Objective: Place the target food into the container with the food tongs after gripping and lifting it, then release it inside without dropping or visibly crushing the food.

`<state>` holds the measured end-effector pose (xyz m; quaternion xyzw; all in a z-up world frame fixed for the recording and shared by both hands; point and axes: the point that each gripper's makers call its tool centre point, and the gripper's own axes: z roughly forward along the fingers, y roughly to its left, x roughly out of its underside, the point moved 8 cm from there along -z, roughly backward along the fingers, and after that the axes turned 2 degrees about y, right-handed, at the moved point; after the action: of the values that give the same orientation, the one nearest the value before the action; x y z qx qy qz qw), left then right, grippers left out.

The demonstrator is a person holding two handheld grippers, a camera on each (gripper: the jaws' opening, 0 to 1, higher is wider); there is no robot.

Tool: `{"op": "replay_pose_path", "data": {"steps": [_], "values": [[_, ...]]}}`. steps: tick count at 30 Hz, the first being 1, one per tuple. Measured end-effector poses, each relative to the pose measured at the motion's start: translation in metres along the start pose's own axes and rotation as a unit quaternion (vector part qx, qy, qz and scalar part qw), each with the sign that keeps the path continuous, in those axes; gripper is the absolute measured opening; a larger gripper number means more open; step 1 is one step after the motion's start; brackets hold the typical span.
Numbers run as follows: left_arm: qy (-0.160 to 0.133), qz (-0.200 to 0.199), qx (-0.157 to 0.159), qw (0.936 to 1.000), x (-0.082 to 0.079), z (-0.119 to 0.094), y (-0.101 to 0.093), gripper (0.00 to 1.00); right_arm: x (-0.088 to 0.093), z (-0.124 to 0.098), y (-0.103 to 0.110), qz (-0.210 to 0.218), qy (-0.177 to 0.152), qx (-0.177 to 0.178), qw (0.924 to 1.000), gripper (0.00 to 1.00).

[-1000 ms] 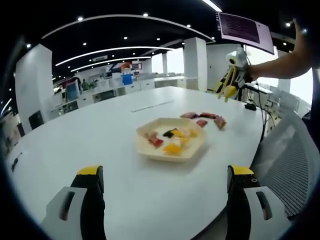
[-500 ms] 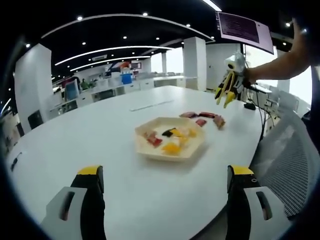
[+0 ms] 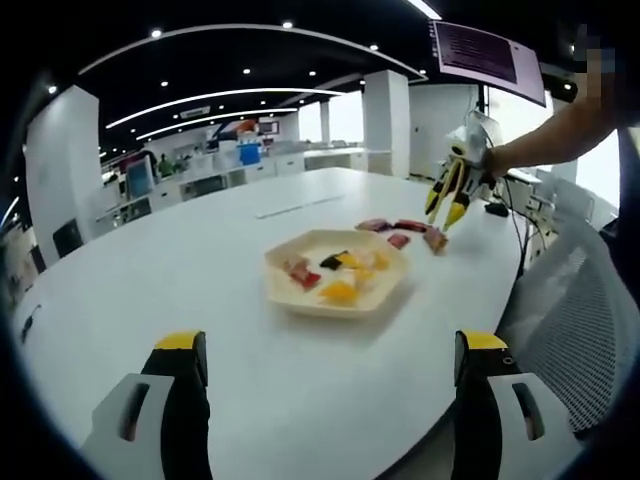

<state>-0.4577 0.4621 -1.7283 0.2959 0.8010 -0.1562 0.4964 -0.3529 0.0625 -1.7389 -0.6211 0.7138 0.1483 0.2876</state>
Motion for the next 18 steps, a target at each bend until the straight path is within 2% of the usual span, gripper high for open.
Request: {"op": "replay_pose_path", "data": {"steps": [5, 8, 13, 18], "values": [[0.003, 0.007, 0.004, 1.0000, 0.000, 0.001, -0.002, 1.00, -0.002, 0.009, 0.003, -0.015, 0.009, -0.008, 0.9998, 0.29], [0.002, 0.005, 0.003, 1.0000, 0.000, 0.001, -0.001, 1.00, 0.000, 0.015, 0.003, -0.018, 0.026, -0.005, 0.9995, 0.29], [0.000, 0.005, 0.001, 1.0000, 0.000, 0.000, -0.001, 1.00, -0.003, 0.023, 0.000, 0.020, 0.017, 0.002, 0.9997, 0.28], [0.000, 0.004, 0.001, 1.0000, 0.000, 0.000, 0.000, 1.00, -0.004, 0.030, -0.004, 0.031, 0.030, 0.007, 0.9990, 0.28]]}}
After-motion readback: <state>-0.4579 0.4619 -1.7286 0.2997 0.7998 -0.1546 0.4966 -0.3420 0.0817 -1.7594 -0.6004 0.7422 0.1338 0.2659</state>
